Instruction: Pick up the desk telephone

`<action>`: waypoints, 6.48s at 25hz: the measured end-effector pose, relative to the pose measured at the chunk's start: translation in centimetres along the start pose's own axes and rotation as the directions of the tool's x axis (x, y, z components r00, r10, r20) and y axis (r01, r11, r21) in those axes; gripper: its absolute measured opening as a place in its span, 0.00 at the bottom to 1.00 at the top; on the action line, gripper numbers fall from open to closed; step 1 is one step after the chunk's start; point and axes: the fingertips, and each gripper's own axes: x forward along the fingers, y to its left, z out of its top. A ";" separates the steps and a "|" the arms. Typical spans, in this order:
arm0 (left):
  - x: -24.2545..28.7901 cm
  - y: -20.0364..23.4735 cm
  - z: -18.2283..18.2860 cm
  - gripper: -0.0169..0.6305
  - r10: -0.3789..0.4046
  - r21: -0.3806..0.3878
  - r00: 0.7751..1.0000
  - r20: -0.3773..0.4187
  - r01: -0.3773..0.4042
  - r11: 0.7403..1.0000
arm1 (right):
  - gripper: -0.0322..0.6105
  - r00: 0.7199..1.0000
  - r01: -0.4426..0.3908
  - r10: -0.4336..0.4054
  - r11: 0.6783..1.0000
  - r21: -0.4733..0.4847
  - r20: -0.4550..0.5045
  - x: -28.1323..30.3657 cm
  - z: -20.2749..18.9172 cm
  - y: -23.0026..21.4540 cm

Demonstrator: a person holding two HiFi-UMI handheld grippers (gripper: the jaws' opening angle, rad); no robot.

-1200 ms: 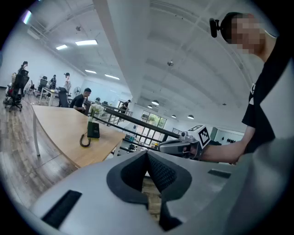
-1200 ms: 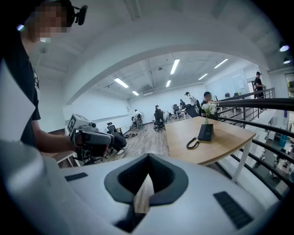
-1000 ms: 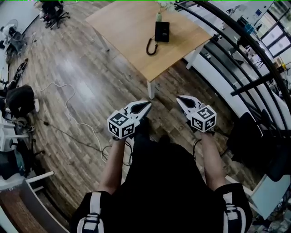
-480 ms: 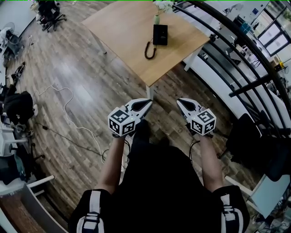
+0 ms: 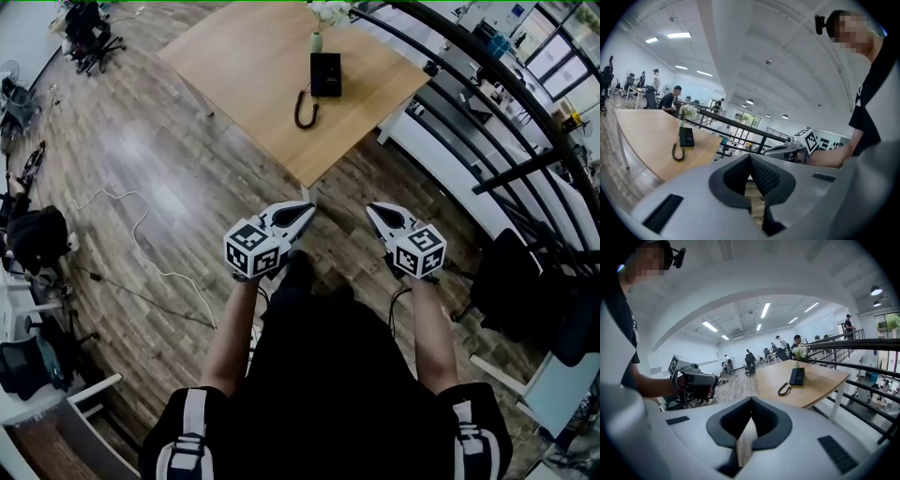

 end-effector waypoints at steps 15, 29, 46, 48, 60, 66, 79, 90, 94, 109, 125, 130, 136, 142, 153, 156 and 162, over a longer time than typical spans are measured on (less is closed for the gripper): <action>1.4 8.7 3.2 0.06 -0.094 0.017 0.995 -0.041 0.094 0.995 | 0.09 0.991 0.134 -0.135 0.989 0.058 0.006 6.4 2.4 -3.0; 1.2 14.2 4.2 0.06 -0.164 0.025 0.984 -0.075 0.167 0.986 | 0.09 0.976 0.214 -0.216 0.971 0.110 0.011 10.8 2.7 -3.3; 1.9 17.3 5.9 0.06 -0.096 0.013 0.994 -0.056 0.097 0.995 | 0.09 0.986 0.169 -0.167 0.982 0.087 -0.027 13.6 4.2 -6.2; 2.5 17.5 6.1 0.06 -0.090 0.013 0.994 -0.054 0.091 0.996 | 0.09 0.986 0.165 -0.164 0.983 0.083 -0.024 13.7 4.6 -7.2; 9.0 18.3 9.1 0.06 -0.026 0.009 0.999 -0.029 0.026 1.000 | 0.09 0.991 0.127 -0.125 0.990 0.057 -0.048 12.9 7.0 -14.8; 11.6 18.8 10.6 0.06 0.046 -0.019 0.999 -0.001 -0.046 0.999 | 0.09 0.993 0.098 -0.095 0.994 0.044 -0.068 12.0 8.6 -19.2; 14.4 18.0 10.7 0.06 0.212 -0.057 0.977 0.014 -0.211 0.976 | 0.09 0.995 -0.045 0.046 0.999 0.011 -0.089 12.6 9.8 -24.0; 13.9 20.1 9.7 0.06 0.253 -0.092 0.967 0.001 -0.252 0.963 | 0.09 0.991 -0.071 0.074 0.997 0.030 -0.115 15.0 9.3 -24.7; 13.7 22.5 9.9 0.06 0.227 -0.101 0.974 -0.005 -0.227 0.969 | 0.09 0.990 -0.047 0.052 0.998 0.036 -0.128 17.0 9.5 -24.8; 11.1 34.7 14.4 0.06 0.083 -0.053 0.995 -0.048 -0.085 0.995 | 0.09 0.991 0.111 -0.102 0.989 0.097 -0.088 26.1 13.1 -22.8; 12.9 36.9 13.6 0.06 -0.077 -0.024 0.990 -0.115 0.075 0.997 | 0.09 0.962 0.269 -0.258 0.948 0.170 -0.084 25.9 11.8 -23.2; 12.5 37.1 12.7 0.06 -0.108 -0.028 0.984 -0.145 0.105 0.994 | 0.09 0.954 0.297 -0.283 0.935 0.192 -0.094 26.1 10.6 -22.2; 13.4 37.7 11.5 0.06 -0.109 -0.066 0.977 -0.183 0.099 0.993 | 0.09 0.956 0.285 -0.261 0.935 0.211 -0.135 26.6 8.8 -22.0; 16.2 37.8 11.5 0.06 -0.066 -0.074 0.980 -0.187 0.052 0.996 | 0.09 0.968 0.222 -0.189 0.951 0.215 -0.162 27.0 8.7 -25.6; 20.8 39.6 11.0 0.06 0.059 -0.184 0.979 -0.195 -0.096 0.978 | 0.09 0.970 0.095 -0.042 0.973 0.213 -0.239 28.9 8.3 -33.3; 22.1 40.9 10.6 0.06 0.086 -0.214 0.976 -0.199 -0.128 0.968 | 0.09 0.968 0.068 -0.014 0.976 0.208 -0.250 30.0 8.5 -34.5; 25.1 42.6 10.4 0.06 0.084 -0.244 0.980 -0.182 -0.128 0.961 | 0.09 0.960 0.029 0.028 0.980 0.197 -0.280 32.0 8.1 -36.4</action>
